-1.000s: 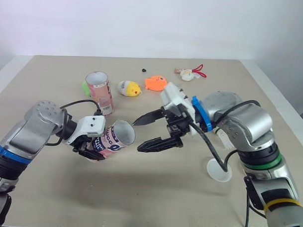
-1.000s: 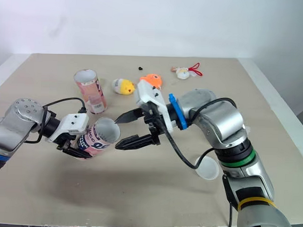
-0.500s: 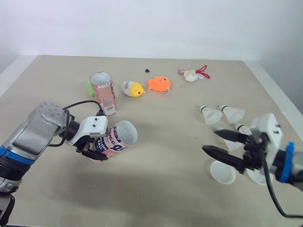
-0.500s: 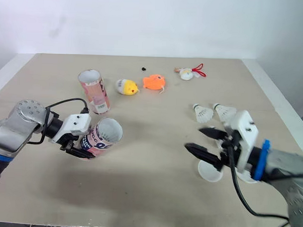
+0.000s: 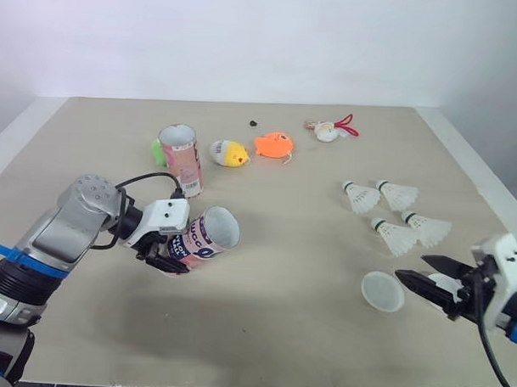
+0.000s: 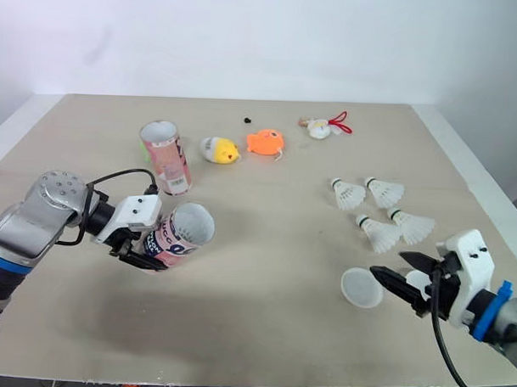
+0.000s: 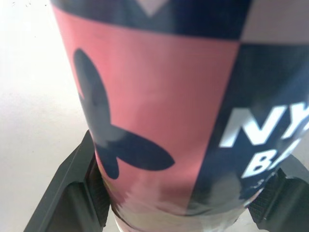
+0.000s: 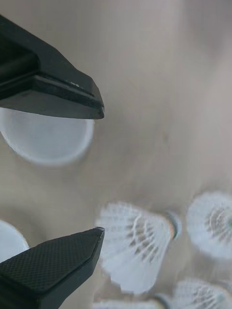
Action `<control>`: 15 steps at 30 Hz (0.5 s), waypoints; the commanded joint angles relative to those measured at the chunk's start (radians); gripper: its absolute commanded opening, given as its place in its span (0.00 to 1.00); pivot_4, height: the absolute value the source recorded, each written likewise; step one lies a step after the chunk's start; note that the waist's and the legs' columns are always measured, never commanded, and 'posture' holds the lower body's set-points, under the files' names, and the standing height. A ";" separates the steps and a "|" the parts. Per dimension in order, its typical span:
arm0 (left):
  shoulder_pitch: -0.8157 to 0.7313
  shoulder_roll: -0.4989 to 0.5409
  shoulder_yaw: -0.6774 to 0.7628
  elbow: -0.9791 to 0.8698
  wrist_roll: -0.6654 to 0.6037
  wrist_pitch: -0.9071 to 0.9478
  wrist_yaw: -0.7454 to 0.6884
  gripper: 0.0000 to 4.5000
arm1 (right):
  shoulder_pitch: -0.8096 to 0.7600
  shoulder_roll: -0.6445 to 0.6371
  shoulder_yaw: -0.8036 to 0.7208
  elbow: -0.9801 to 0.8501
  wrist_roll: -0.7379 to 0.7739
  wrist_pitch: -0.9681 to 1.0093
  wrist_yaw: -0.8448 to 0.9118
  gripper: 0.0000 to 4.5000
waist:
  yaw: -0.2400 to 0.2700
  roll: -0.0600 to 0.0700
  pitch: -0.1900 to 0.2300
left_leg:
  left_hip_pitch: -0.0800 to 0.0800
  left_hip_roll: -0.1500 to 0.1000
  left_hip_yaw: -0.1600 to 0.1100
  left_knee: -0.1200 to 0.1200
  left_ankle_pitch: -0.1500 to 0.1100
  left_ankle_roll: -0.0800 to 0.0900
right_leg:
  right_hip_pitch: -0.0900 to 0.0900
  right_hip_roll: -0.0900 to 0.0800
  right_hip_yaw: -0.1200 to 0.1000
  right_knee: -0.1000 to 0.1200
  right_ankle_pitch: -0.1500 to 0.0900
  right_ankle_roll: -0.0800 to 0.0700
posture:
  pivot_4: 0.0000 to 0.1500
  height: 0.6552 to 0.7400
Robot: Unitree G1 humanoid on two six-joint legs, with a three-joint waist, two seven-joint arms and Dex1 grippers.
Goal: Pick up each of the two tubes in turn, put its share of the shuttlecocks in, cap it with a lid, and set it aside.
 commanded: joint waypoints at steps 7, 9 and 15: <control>0.038 -0.004 -0.031 -0.012 -0.009 0.015 -0.001 0.71 | -0.100 0.009 0.083 0.077 -0.012 -0.048 -0.059 0.86 | -0.001 0.000 0.000 | 0.000 -0.003 -0.001 -0.002 0.000 0.001 | 0.000 -0.001 0.000 0.000 -0.001 0.001 | 1.00 1.00; 0.039 -0.001 -0.029 -0.012 -0.008 0.015 -0.001 0.71 | -0.127 0.007 0.108 0.099 -0.021 -0.060 -0.066 0.86 | -0.001 0.000 0.000 | 0.000 -0.003 -0.001 -0.002 0.000 0.001 | 0.000 -0.002 0.000 0.000 -0.001 0.001 | 1.00 1.00; 0.041 0.002 -0.023 -0.017 -0.010 0.021 0.002 0.71 | -0.188 0.006 0.173 0.159 -0.046 -0.086 -0.080 0.86 | -0.002 0.000 0.000 | 0.000 -0.004 -0.001 -0.002 0.000 0.001 | 0.001 -0.002 -0.001 0.000 -0.001 0.001 | 1.00 1.00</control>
